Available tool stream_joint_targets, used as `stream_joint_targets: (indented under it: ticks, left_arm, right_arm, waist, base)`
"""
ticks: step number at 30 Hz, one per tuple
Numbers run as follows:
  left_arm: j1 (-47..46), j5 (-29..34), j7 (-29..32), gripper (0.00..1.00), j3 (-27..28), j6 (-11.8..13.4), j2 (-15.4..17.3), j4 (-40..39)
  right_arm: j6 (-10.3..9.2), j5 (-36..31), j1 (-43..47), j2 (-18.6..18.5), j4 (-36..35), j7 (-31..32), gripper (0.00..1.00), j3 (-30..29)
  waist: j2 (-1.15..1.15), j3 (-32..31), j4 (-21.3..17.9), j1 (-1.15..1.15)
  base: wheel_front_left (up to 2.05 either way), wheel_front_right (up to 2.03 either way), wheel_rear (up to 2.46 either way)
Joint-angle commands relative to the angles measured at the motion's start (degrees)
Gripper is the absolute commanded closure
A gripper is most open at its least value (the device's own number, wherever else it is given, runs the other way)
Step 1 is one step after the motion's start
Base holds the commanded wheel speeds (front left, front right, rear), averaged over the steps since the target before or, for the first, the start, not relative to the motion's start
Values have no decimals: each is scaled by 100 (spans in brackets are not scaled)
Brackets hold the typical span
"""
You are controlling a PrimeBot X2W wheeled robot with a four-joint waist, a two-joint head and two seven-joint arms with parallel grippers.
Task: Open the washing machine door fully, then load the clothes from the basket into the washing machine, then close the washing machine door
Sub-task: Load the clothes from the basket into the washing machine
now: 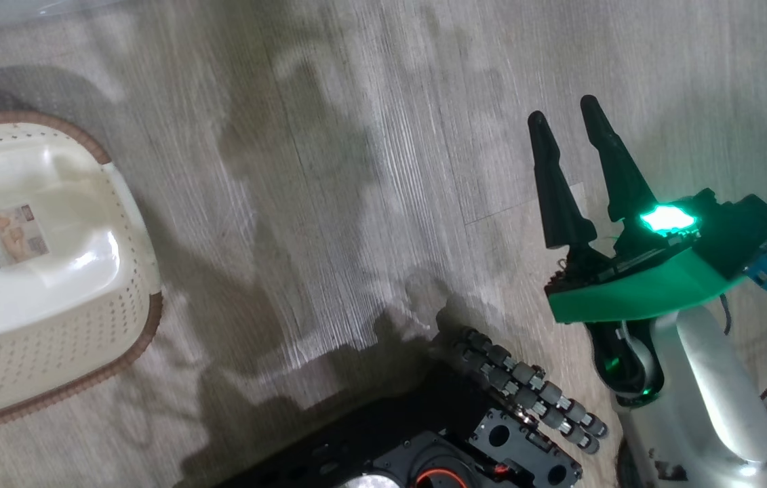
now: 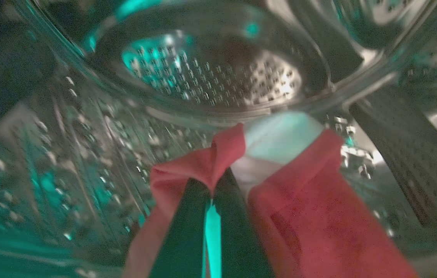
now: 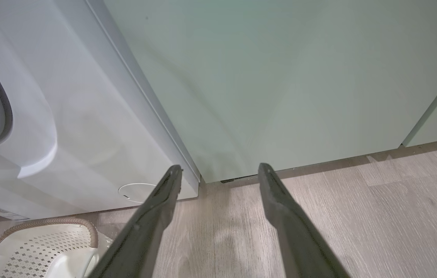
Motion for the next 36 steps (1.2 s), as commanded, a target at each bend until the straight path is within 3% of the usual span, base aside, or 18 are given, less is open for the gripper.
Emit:
stream_joint_targets:
  ticks: [1, 6, 7, 8, 10, 11, 12, 13, 14, 20, 28, 32, 36]
  left_arm:
    - [26, -48, 0, 100, 164, -19, 211, -134]
    - [60, -237, 105, 100, 178, -102, 129, 20]
    - [47, -271, 90, 56, 189, -126, 117, 22]
    - [38, -287, 40, 36, 197, -149, 114, 14]
    - [16, -372, -91, 17, 263, -180, 77, 9]
    - [1, -402, -150, 50, 294, -177, 61, 30]
    - [-18, -440, -166, 53, 319, -177, 43, 85]
    - [-39, -432, -152, 38, 297, -195, 49, 148]
    - [-66, -415, -160, 0, 276, -215, 60, 210]
    - [-124, -357, -480, 0, 177, -354, 14, 535]
    - [630, -654, -954, 0, 214, -393, -373, 462]
    - [1355, -760, -1326, 0, 267, -228, -580, 72]
    - [2277, -812, -1789, 0, 344, 91, -814, -620]
  right_arm:
    - [0, 11, 83, -28, -162, -51, 0, 65]
    - [0, -22, 57, -28, -160, -51, 0, 58]
    - [0, -18, 50, -28, -167, -51, 0, 62]
    - [0, -18, 40, -28, -191, -51, 0, 62]
    - [0, -3, 37, -28, -203, -51, 0, 72]
    - [0, 1, 34, -28, -198, -51, 0, 82]
    - [0, 5, 30, -28, -188, -51, 0, 96]
    - [0, 9, 24, -28, -178, -51, 0, 107]
    - [0, 14, 18, -28, -172, -51, 0, 118]
    - [0, 14, 47, -28, -115, -51, 0, 55]
    - [0, -170, 152, -28, -85, -51, 0, -176]
    - [0, -329, 250, -28, -52, -51, 0, -326]
    - [0, -500, 387, -28, -34, -51, 0, -496]
  waist:
    - [0, -2, 19, 0]
    - [0, -10, 64, 0]
    - [0, -9, 67, 0]
    - [0, -7, 66, 0]
    - [0, -4, 60, 0]
    - [0, -2, 50, 0]
    - [0, -1, 38, 0]
    - [0, 2, 27, 0]
    - [0, 7, 13, 0]
    - [0, -95, 34, 0]
    - [0, -546, 361, 0]
    - [0, -820, 598, 0]
    - [0, -1113, 857, 0]
  base:
    - [0, 0, 0]
    - [0, 0, 0]
    - [0, 0, 0]
    - [0, 0, 0]
    - [0, 0, 0]
    - [0, 0, 0]
    - [0, 0, 0]
    - [0, 0, 0]
    - [0, 0, 0]
    - [0, 0, 0]
    - [0, 0, 0]
    - [0, 0, 0]
    - [0, 0, 0]
